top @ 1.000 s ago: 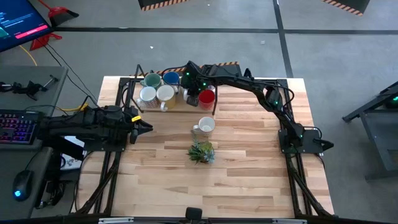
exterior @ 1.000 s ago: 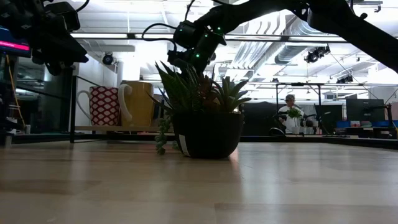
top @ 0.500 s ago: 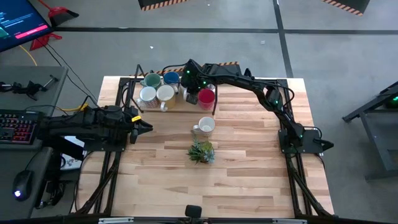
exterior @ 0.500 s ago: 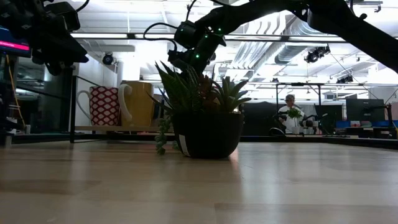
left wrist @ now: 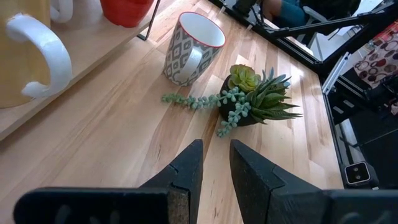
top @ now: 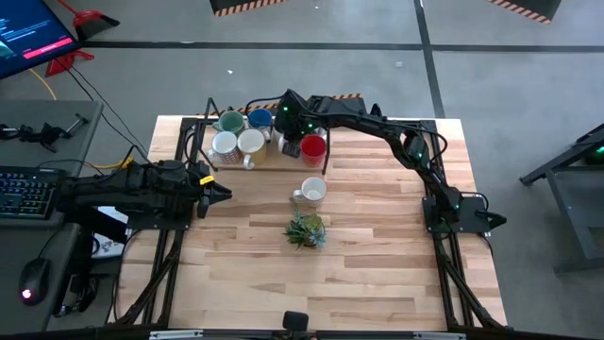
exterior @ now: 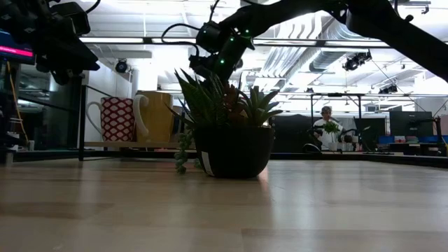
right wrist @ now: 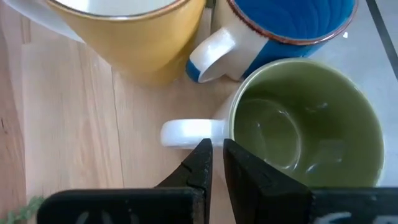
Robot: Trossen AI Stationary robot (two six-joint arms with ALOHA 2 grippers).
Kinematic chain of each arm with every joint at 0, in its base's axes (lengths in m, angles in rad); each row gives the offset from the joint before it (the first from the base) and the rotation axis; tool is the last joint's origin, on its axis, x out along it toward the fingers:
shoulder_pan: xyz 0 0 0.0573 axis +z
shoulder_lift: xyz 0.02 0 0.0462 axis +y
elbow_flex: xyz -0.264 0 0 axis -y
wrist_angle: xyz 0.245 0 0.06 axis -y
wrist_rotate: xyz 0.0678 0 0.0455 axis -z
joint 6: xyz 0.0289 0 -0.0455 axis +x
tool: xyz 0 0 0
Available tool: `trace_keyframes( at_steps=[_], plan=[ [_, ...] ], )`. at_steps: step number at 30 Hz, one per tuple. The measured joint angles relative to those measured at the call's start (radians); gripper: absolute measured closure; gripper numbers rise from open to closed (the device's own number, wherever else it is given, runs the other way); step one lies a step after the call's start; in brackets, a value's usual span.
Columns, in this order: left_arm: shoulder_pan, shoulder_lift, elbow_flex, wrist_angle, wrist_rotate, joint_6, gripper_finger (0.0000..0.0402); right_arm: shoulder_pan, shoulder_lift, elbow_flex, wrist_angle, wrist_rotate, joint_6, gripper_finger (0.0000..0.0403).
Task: Place coffee mugs
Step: Adjust the light green mug on the shelf
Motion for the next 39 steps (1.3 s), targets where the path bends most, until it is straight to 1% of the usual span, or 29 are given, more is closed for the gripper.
trace_keyframes(
  at_steps=[8,15,21,28,39],
  plan=[
    [0.0,0.0,0.0,0.0,0.0,0.0,0.033,0.002,-0.002,0.0,-0.101,-0.033,-0.007,0.0373],
    [0.0,0.0,0.0,0.0,0.0,0.001,0.033,0.002,-0.001,-0.009,-0.056,-0.035,-0.002,0.0373],
    [0.0,0.0,0.0,0.0,0.0,0.0,0.033,0.002,0.015,-0.01,-0.02,-0.038,-0.006,0.0383],
    [0.0,0.0,0.0,0.0,0.0,0.0,0.033,0.002,0.045,-0.01,-0.023,-0.041,-0.006,0.0386],
    [0.0,0.0,0.0,-0.001,0.0,0.0,0.033,0.0,0.041,-0.009,0.009,-0.043,-0.005,0.0386]
  ],
)
